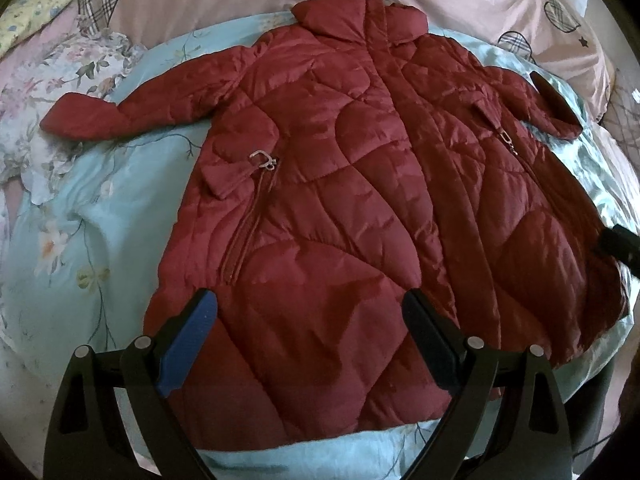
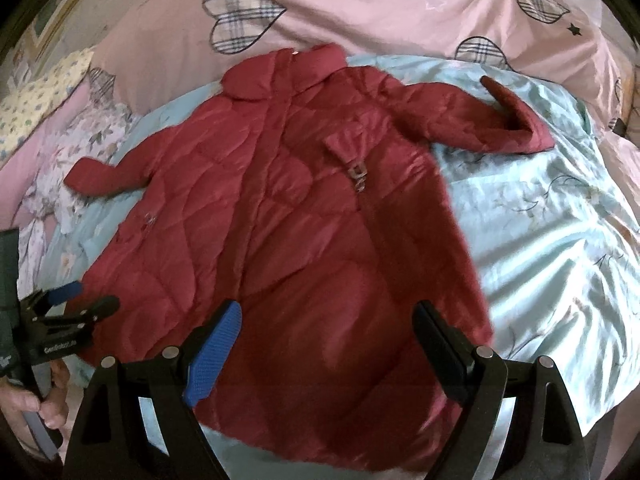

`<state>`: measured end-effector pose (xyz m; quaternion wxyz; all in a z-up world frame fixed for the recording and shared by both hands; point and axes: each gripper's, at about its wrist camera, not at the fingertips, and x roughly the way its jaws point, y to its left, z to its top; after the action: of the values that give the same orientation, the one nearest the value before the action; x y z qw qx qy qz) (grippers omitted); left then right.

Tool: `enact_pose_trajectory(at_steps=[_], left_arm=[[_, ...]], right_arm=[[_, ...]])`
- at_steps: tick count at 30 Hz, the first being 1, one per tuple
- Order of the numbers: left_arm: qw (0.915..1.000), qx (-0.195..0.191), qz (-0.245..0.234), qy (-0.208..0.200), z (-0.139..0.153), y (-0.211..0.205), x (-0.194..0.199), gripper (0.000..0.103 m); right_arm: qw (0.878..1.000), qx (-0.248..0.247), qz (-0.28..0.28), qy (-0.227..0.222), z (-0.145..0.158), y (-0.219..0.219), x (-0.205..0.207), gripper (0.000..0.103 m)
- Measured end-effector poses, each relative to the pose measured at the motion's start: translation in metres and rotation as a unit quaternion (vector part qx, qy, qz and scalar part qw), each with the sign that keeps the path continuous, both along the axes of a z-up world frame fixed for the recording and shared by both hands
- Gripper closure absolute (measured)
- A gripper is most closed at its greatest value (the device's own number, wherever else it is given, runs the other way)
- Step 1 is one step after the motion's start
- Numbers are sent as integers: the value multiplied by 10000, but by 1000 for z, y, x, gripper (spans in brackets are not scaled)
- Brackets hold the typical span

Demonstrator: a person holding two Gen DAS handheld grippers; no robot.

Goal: Fold large clothes
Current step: 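Move both grippers toward the hem of the red puffer coat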

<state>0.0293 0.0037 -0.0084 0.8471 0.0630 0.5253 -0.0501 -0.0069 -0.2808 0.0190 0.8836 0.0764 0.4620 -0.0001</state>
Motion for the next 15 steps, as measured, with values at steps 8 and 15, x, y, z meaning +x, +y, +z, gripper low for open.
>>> enact_pose_trajectory(at_steps=[8, 15], left_arm=[[9998, -126, 94, -74, -1, 8, 29, 8], [9992, -248, 270, -140, 0, 21, 68, 8]], right_arm=[[9991, -128, -390, -92, 8, -52, 34, 14], [9960, 51, -866, -228, 14, -117, 78, 14]])
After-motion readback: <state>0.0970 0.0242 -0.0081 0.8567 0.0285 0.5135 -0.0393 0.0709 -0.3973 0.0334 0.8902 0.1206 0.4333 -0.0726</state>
